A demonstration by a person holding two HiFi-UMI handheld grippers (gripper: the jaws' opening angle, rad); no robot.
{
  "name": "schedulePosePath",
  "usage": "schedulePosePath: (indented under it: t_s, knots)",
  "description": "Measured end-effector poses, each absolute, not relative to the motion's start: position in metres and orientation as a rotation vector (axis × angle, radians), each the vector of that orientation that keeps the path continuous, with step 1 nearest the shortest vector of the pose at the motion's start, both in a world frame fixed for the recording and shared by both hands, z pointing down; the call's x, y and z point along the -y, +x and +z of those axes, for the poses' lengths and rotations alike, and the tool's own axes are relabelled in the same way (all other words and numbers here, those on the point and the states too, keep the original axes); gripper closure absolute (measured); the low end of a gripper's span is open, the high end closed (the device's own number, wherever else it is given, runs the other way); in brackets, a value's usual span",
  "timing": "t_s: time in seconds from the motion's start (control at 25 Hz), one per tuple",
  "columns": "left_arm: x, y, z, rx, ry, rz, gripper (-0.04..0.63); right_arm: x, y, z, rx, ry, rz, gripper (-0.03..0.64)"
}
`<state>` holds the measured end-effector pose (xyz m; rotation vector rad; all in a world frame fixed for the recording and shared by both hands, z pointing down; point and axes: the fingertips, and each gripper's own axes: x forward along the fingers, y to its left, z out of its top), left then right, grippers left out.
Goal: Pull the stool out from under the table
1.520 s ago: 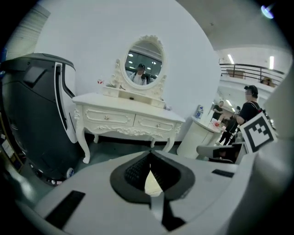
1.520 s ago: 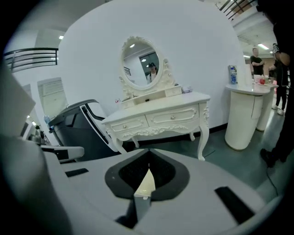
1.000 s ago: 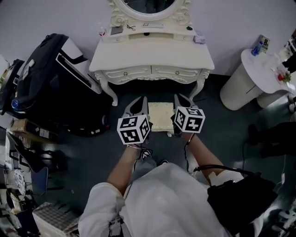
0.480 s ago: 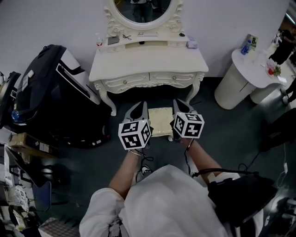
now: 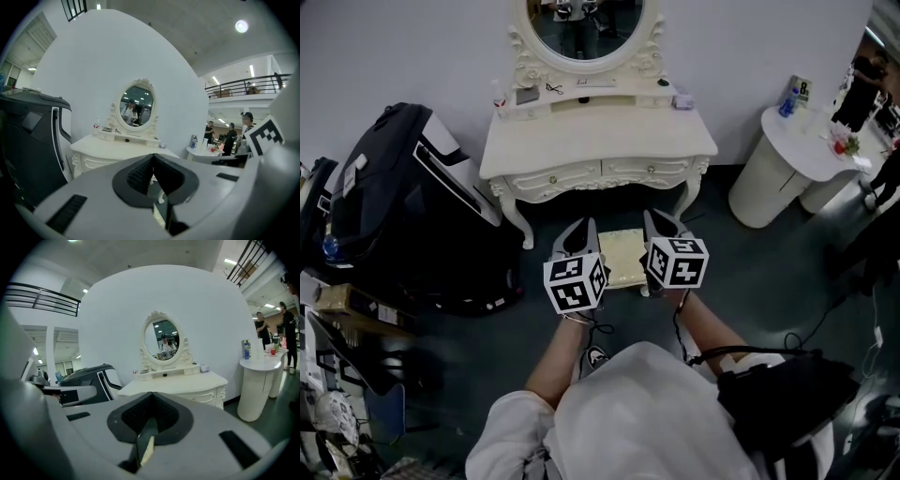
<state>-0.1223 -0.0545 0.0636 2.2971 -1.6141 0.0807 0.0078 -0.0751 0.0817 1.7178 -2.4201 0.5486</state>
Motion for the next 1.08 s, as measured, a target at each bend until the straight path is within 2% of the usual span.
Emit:
schedulePosePath:
  t_s: [1.08]
  knots:
    - [0.082,-0.113,0.063,1.628,2.263,0.043,0.586,0.097,0.012,0.08,2.429,1.646,0.484,0.618]
